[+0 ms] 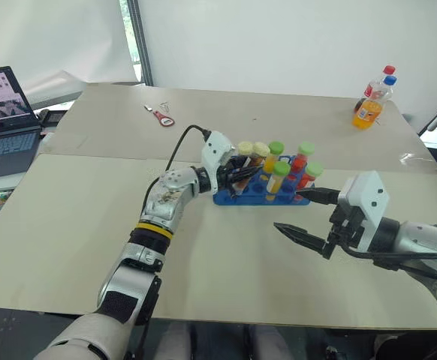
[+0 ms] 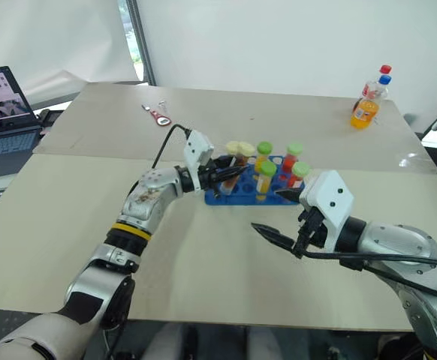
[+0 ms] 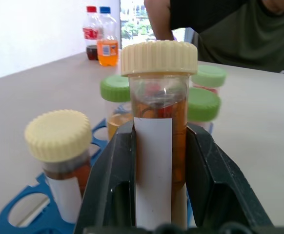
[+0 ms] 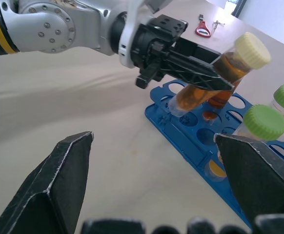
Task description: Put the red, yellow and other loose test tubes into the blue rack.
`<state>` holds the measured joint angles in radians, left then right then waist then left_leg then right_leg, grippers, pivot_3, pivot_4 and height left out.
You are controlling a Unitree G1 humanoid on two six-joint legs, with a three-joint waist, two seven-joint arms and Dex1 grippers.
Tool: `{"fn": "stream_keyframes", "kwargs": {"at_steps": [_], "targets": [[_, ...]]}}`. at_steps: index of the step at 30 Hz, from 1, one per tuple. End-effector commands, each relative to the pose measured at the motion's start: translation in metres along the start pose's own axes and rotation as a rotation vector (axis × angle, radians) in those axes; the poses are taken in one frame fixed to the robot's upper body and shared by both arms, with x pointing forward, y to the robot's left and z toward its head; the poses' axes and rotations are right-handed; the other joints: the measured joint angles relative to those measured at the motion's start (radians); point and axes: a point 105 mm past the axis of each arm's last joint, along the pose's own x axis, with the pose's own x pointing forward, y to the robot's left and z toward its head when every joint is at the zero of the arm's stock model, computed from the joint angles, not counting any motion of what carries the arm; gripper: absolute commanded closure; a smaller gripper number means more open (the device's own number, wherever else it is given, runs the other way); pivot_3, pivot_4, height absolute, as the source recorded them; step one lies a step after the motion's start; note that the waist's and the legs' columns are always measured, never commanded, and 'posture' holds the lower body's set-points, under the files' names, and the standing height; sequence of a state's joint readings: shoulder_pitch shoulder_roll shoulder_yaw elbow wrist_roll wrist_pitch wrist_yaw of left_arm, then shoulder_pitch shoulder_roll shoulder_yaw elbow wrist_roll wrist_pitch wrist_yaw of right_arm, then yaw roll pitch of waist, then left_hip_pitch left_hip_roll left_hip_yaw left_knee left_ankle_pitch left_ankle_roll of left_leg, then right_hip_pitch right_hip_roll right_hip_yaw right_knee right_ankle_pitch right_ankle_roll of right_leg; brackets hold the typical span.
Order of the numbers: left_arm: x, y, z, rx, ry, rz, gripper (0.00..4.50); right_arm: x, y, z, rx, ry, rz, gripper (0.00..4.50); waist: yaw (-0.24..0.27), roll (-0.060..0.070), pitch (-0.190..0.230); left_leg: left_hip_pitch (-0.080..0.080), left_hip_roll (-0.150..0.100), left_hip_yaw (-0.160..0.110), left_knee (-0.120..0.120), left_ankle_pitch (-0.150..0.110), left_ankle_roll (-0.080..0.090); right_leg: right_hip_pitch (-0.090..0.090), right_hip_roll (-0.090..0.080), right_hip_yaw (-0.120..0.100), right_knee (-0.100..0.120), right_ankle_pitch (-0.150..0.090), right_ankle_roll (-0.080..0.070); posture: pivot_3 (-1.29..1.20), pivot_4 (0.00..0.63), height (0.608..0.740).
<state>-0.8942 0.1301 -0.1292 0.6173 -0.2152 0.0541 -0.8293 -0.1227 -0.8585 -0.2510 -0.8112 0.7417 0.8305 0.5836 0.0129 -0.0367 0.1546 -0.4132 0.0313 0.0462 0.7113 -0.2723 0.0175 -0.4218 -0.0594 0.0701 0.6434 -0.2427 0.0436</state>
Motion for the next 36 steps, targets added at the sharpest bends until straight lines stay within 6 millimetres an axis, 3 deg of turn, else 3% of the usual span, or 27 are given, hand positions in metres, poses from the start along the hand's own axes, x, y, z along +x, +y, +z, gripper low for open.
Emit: {"fn": "stream_keyframes", "kwargs": {"at_steps": [1,20,27,36], "targets": [[0.007,0.004,0.012,0.043,-0.051,0.022,3.63,-0.005,0.002,0.01,-0.03,-0.008,-0.025,0.07,-0.001,0.0,0.0,0.0,0.0,0.0,0.0,0.0,0.0,0.0,0.0,0.0,0.0,0.0,0.0,0.0,0.15,0.74],[0.016,-0.005,-0.015,-0.008,-0.036,0.06,3.63,-0.013,0.0,0.002,0.024,0.042,-0.107,0.07,0.001,0.0,0.0,0.0,-0.001,-0.008,0.0,0.0,0.0,0.001,0.0,0.0,0.0,0.0,0.0,0.0,0.15,0.74],[0.007,0.0,-0.023,-0.039,-0.095,0.165,3.63,-0.016,-0.005,0.002,0.027,0.039,-0.166,0.07,0.001,0.0,0.0,0.0,-0.001,-0.009,0.0,0.0,0.001,0.001,0.0,0.0,0.0,0.0,0.0,0.0,0.15,0.74],[-0.004,-0.012,-0.035,0.014,-0.095,0.14,3.63,-0.017,-0.018,0.004,0.039,0.008,-0.264,0.07,-0.002,0.0,-0.001,0.001,0.0,-0.009,0.0,0.0,0.001,0.002,0.0,0.0,0.001,0.0,0.001,0.0,0.15,0.74]]}}
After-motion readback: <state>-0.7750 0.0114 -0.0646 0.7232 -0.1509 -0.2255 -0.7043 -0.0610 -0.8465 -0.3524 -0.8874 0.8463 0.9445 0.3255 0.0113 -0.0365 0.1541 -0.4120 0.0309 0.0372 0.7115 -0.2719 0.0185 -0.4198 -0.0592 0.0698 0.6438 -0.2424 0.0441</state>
